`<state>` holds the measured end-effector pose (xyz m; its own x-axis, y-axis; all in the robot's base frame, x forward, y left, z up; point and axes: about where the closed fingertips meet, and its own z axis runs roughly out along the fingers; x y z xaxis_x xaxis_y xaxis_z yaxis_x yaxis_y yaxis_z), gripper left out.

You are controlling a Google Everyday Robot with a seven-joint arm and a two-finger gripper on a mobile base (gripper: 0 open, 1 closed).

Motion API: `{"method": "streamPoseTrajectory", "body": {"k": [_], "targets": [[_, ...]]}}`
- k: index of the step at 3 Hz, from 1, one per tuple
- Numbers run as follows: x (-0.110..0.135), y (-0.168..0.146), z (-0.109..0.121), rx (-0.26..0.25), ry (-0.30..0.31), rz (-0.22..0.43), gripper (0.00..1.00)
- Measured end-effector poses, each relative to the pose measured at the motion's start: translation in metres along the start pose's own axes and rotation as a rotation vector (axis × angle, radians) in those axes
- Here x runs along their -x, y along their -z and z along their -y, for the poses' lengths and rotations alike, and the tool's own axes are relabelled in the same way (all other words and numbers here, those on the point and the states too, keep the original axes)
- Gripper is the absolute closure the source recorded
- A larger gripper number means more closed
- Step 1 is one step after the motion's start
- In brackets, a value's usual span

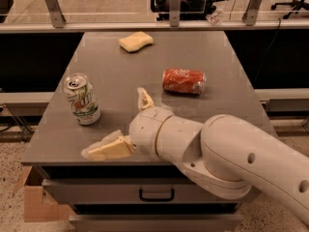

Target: Move 7up can near coke can

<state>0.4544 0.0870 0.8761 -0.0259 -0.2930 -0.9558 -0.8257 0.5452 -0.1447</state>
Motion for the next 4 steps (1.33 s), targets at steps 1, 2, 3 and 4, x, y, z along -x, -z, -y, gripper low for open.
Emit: {"method": "streamPoseTrajectory", "body": {"k": [1, 2, 3, 4], "targets": [[0.003, -0.028, -0.002, 0.026, -0.005, 0.029, 0.0], [0.003, -0.042, -0.004, 0.039, -0.016, 0.049, 0.0], [0.002, -0.052, -0.001, 0.034, -0.028, 0.068, 0.0], [0.002, -0.056, 0.001, 0.026, -0.032, 0.072, 0.0]]}}
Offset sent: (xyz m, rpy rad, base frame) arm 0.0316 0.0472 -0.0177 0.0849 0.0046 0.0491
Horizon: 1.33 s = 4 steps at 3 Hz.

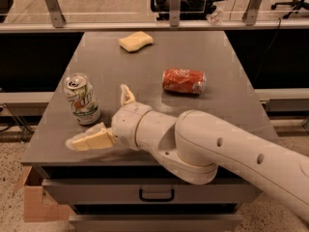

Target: Move 7up can near coke can

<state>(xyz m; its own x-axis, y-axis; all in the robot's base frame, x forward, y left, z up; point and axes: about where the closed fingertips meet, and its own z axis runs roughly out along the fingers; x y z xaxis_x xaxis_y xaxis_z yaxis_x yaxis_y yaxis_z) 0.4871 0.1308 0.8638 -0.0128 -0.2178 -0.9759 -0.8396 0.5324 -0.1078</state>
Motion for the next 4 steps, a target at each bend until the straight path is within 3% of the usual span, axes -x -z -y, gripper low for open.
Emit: {"method": "streamPoseTrajectory", "body": {"k": [2, 4], "targets": [[-0.004, -0.03, 0.007, 0.017, -0.022, -0.007, 0.02], [0.0, -0.054, 0.006, 0.059, -0.018, 0.023, 0.48]]}}
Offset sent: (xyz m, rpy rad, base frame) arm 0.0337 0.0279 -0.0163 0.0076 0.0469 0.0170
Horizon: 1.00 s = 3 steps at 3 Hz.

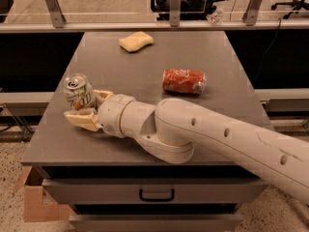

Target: Move 7up can near coke can

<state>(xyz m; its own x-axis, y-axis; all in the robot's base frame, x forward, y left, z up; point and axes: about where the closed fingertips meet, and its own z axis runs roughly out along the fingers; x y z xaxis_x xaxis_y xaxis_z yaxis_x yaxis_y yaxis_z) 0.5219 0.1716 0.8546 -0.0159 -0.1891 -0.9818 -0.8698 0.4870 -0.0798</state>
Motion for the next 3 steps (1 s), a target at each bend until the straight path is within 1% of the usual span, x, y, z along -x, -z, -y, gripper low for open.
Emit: {"method": "streamPoseTrajectory", "body": {"k": [1, 2, 3], "targets": [[0.012, 0.006, 0.004, -0.028, 0.019, 0.024, 0.79], [0.024, 0.027, 0.015, -0.084, 0.039, 0.034, 0.99], [0.019, 0.063, 0.025, -0.154, 0.026, -0.005, 1.0]]}}
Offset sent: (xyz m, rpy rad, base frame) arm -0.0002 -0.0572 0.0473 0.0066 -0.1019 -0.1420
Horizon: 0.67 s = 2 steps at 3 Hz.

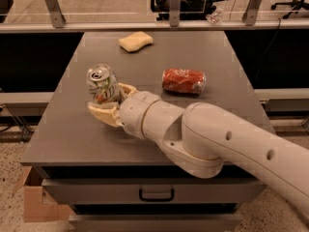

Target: Move 7up can near coke can

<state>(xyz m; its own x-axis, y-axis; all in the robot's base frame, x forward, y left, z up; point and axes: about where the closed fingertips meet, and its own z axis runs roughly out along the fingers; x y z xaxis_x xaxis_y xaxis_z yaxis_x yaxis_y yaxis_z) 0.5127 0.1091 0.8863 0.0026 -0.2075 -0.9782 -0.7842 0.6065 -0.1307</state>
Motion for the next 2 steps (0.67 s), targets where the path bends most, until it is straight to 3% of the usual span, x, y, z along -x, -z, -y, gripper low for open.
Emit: {"method": "streamPoseTrajectory", "body": {"k": [1, 2], "targets": [[-0.012, 0.031, 0.006, -0.059, -0.028, -0.049, 1.0], [-0.018, 0.056, 0.016, -0.131, -0.042, -0.057, 1.0]]}}
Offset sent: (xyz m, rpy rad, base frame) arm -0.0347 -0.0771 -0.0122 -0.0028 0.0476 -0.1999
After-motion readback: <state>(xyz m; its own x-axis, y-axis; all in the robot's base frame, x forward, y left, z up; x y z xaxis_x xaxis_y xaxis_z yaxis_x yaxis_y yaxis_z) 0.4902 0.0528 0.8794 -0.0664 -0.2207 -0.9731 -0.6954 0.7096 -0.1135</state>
